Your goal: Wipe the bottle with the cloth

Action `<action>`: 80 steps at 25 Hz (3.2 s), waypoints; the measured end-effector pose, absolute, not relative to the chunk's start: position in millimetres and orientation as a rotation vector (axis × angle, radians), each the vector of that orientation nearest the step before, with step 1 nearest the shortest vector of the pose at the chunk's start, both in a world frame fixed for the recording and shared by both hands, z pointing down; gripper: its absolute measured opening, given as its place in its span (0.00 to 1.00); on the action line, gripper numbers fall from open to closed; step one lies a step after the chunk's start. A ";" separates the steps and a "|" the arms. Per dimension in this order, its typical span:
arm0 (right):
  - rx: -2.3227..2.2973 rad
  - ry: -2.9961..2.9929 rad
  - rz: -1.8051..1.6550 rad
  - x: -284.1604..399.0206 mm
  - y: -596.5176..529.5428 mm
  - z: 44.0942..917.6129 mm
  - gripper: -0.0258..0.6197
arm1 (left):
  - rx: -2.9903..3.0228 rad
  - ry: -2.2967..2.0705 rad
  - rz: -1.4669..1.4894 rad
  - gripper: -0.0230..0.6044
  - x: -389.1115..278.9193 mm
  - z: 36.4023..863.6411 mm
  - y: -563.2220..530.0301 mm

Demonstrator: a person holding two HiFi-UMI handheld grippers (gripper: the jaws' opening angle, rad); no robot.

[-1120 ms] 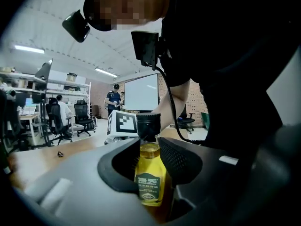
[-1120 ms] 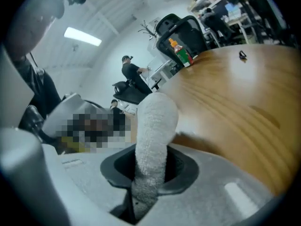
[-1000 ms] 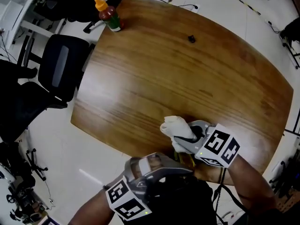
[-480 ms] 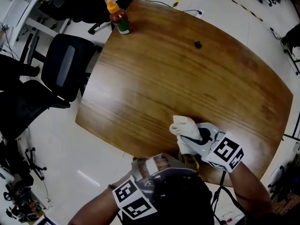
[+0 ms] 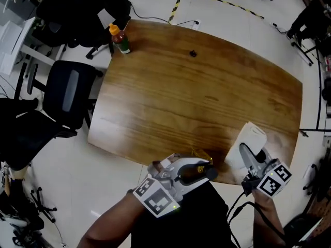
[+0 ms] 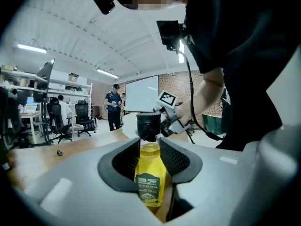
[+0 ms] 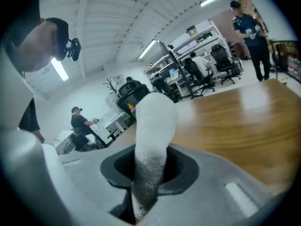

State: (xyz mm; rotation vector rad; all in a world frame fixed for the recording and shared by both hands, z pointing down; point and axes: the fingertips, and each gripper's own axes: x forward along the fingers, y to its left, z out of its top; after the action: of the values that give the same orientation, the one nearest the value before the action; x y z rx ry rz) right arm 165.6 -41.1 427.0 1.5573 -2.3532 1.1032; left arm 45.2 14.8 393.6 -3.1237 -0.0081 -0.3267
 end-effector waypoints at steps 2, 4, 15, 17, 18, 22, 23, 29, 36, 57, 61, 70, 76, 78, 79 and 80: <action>1.628 -2.262 1.155 170.2 0.9 426.4 0.15 | -3.124 0.002 -0.336 0.27 44.6 393.5 15.1; 1.710 -2.208 1.191 169.1 28.1 419.9 0.15 | -3.122 0.071 -0.328 0.28 44.3 395.0 12.0; 2.017 -2.179 1.005 112.7 71.4 342.3 0.15 | -3.137 0.780 -0.404 0.27 50.0 399.1 -14.6; 2.035 -2.152 0.995 102.7 85.2 339.0 0.15 | -3.155 0.845 -0.411 0.27 53.3 398.7 -15.5; 2.043 -2.139 0.989 98.6 93.1 338.3 0.16 | -3.165 0.852 -0.408 0.27 54.8 398.3 -13.9; 2.071 -2.119 0.981 91.6 116.5 335.8 0.15 | -3.173 0.732 -0.353 0.44 48.2 390.3 -6.4; 2.070 -2.127 0.976 90.9 119.6 334.6 0.15 | -3.169 0.678 -0.332 0.47 42.7 385.9 -5.9; 1.977 -2.279 0.962 86.2 116.6 333.9 0.15 | -3.131 0.147 -0.368 0.44 14.0 372.1 -1.7; 1.808 -2.500 1.033 71.7 87.6 350.1 0.15 | -3.149 -0.073 -0.546 0.44 3.5 383.7 -25.4; 2.700 -2.001 1.167 6.6 86.3 397.4 0.16 | -2.812 -1.160 -0.485 0.38 44.6 391.0 -8.2; 2.723 -1.957 1.152 -1.4 85.3 398.0 0.16 | -2.816 -1.185 -0.447 0.31 51.6 387.8 -8.3; 2.843 -2.068 1.097 30.8 48.4 424.1 0.16 | -3.208 -0.561 -0.519 0.31 59.6 381.2 -46.3; 2.851 -2.088 0.909 30.2 -3.3 421.9 0.16 | -3.480 -0.108 -0.515 0.31 65.1 390.7 -87.6; 2.825 -2.078 0.907 32.7 -17.9 426.6 0.16 | -3.492 -0.084 -0.512 0.31 67.2 392.4 -90.7; 2.824 -2.087 0.903 34.2 -25.2 426.5 0.16 | -3.490 -0.081 -0.514 0.31 67.7 393.1 -92.6; 2.829 -2.106 0.890 35.4 -32.5 424.2 0.16 | -3.486 -0.080 -0.514 0.31 67.5 393.5 -94.9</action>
State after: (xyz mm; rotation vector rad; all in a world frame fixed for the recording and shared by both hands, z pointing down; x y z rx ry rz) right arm 35.4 -32.5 424.2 2.8287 -2.1055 0.8898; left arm 67.5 -94.9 393.5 -3.4855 -0.0799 -0.5135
